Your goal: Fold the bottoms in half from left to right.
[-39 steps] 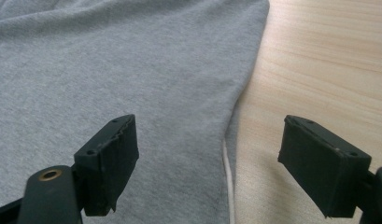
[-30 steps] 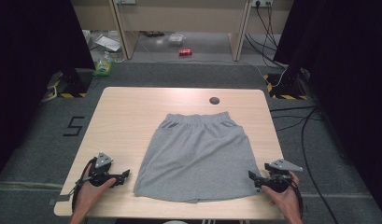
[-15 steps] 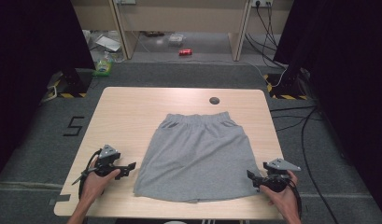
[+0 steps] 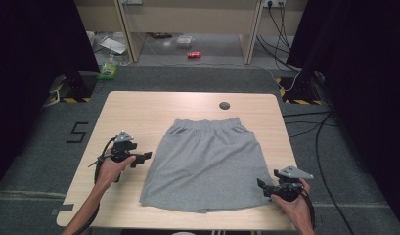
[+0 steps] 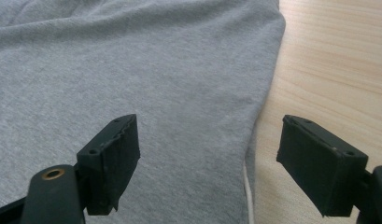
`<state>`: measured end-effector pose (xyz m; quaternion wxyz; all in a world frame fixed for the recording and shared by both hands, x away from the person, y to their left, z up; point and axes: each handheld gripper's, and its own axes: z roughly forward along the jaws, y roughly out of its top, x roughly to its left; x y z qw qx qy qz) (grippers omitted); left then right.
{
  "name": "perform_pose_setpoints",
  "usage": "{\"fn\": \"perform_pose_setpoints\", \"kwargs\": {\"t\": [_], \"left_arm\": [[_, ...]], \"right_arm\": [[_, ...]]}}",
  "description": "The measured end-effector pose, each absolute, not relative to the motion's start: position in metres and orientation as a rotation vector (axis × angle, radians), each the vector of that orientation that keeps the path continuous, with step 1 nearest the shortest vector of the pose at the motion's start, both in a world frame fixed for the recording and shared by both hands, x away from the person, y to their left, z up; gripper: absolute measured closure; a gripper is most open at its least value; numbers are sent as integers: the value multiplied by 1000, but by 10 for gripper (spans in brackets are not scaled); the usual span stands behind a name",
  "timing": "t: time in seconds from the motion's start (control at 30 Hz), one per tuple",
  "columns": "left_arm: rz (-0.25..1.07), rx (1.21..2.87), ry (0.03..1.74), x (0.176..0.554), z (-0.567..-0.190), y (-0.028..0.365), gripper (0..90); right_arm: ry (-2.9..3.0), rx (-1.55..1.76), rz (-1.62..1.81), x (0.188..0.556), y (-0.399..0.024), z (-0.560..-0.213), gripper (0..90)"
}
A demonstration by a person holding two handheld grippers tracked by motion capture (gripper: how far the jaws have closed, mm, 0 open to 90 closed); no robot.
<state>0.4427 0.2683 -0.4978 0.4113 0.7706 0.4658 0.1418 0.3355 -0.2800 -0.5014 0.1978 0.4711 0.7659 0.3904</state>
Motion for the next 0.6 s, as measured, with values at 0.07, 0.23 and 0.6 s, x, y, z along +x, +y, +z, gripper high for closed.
{"fn": "perform_pose_setpoints", "kwargs": {"t": [0.07, 0.23, 0.6], "left_arm": [[358, 1940, 1168, 447, -497, 266, 190], [354, 1964, 1167, 466, -495, 254, 207], [365, 1987, 1166, 494, -489, 232, 227]], "right_arm": [[2145, 1316, 1094, 336, -280, -502, 211], [2147, 1321, 1094, 336, -280, -503, 212], [2152, 1312, 1101, 337, -280, -503, 213]]}}
